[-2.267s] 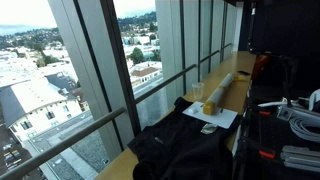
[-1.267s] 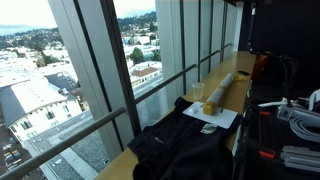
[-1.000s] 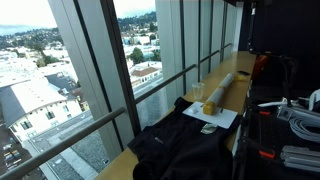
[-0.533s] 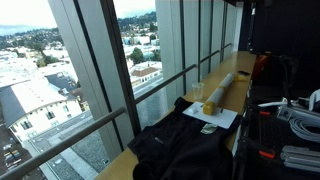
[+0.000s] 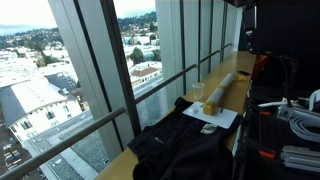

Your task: Close the zipper on the black jacket.

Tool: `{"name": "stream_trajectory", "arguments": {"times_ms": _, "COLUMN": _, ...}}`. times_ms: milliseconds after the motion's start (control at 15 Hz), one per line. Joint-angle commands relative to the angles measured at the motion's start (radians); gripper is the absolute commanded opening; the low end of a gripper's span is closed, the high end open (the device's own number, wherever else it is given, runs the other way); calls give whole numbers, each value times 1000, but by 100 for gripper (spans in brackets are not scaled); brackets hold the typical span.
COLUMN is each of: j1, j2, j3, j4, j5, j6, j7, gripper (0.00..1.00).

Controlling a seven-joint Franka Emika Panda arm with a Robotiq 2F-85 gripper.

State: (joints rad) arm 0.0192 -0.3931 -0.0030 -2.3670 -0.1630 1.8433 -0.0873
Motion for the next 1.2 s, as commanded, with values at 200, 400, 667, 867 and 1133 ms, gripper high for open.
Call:
{"name": "stream_trajectory", "arguments": {"times_ms": 200, "j1": 14, "j2": 140, "j3": 59, "j4": -131, "j5": -38, "j6": 467, "j7": 93, "gripper": 100}}
{"name": "stream_trajectory", "arguments": {"times_ms": 400, "j1": -14, "j2": 217, "j3": 26, "j4": -146, "j5": -19, "j6": 599, "j7": 66, "gripper": 100}}
{"name": "stream_trajectory", "arguments": {"times_ms": 667, "j1": -48, "j2": 330, "j3": -48, "j4": -105, "j5": 55, "j6": 671, "j7": -63, "gripper": 100}}
{"name": "stream_trajectory", "arguments": {"times_ms": 867, "j1": -71, "j2": 427, "j3": -87, "j4": -48, "j5": 154, "j6": 683, "j7": -218, "gripper": 100}}
{"name": "stream_trajectory", "arguments": {"times_ms": 1133, "j1": -114, "j2": 559, "j3": -84, "j4": 39, "j5": 214, "j6": 682, "j7": -334, "gripper": 100}}
